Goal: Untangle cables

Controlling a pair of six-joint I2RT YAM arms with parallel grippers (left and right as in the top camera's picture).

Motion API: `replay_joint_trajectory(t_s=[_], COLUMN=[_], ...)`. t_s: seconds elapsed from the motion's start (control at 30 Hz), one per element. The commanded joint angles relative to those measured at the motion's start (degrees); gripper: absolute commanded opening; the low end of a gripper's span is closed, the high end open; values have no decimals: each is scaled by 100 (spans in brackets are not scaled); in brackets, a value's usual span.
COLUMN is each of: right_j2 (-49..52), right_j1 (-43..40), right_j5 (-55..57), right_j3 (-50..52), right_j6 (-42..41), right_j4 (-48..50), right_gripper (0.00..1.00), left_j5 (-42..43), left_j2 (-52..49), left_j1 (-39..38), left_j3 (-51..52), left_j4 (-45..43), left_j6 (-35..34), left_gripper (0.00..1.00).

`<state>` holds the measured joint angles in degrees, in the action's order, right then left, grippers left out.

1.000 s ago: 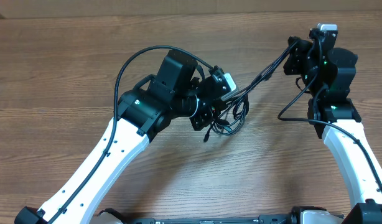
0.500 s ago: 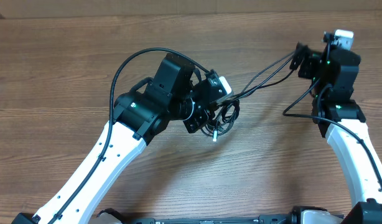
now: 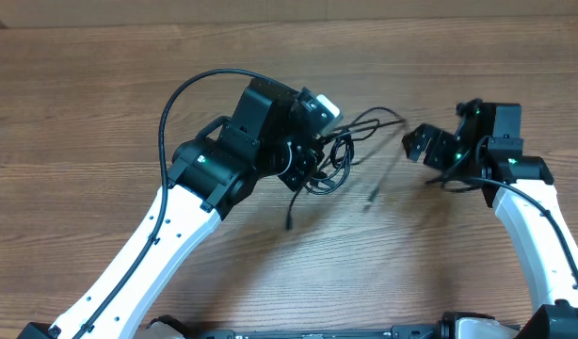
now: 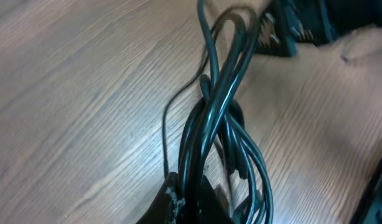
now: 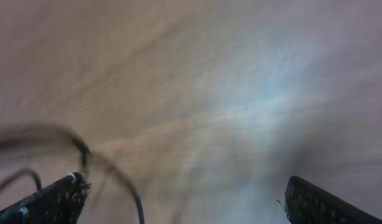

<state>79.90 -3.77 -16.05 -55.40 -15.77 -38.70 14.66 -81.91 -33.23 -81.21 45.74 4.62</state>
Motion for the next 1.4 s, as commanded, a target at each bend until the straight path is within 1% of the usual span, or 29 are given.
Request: replay_joint_trajectory(t_s=[0.0, 0.1, 0.17, 0.23, 0.3, 0.37, 0.4, 0.5, 0.67, 0.87, 1.0, 1.03, 1.13, 1.2, 1.3, 1.33, 1.37], right_j2=[-37, -37, -37, -37, -37, -37, -37, -37, -37, -37, -37, -37, -37, -37, -37, -37, -37], right_j1=[-22, -22, -22, -22, -22, -22, -11, -11, -11, 28, 149, 192, 315, 387, 442, 442, 442], right_j5=[-826, -1676, -2800, -3591, -4299, -4631, -4800, -4809, -4811, -4811, -4809, -4809, -4806, -4804, -4791, -4789, -4789], right_j3=[-87, -87, -87, -87, -87, -87, -87, -87, -87, -87, -87, -87, -87, -87, -87, -87, -87], right_j6=[-55, -57, -59, -101, -448, -789, -1255, -2166, -3510, -4072, -4188, -4288, -4454, -4597, -4597, -4590, -4572], right_j4=[-308, -522, -577, -549, -455, -352, -170, 212, 809, 1023, 1176, 1235, 1493, 1641, 1746, 1742, 1742], right_gripper=[100, 100, 100, 100, 100, 100, 100, 100, 100, 100, 90, 86, 77, 62, 36, 22, 13], left_j5=[-155, -142, 33, 151, 310, 501, 765, 1228, 1602, 1755, 2000, 1993, 1989, 1971, 1967, 1963, 1956], left_j2=[146, 146, 146, 146, 146, 146, 146, 146, 146, 144, 142, 140, 131, 129, 129, 129, 129], left_j1=[245, 367, 409, 407, 407, 407, 407, 407, 407, 396, 393, 372, 232, 133, 96, 96, 96], left_j3=[-70, -70, -70, -70, -70, -70, -70, -70, -70, -70, -70, -70, -70, -70, -70, -70, -70], left_j4=[-74, -70, -101, -140, -199, -326, -494, -776, -1069, -1526, -1803, -1840, -1888, -1921, -1947, -1943, -1941], left_j6=[-1213, -1558, -1648, -1648, -1652, -1709, -1757, -1790, -1908, -2291, -2404, -2446, -2441, -2437, -2439, -2433, -2435], left_gripper=[4, 4, 4, 4, 4, 4, 4, 4, 4, 4, 4, 4, 4, 4, 4, 4, 4])
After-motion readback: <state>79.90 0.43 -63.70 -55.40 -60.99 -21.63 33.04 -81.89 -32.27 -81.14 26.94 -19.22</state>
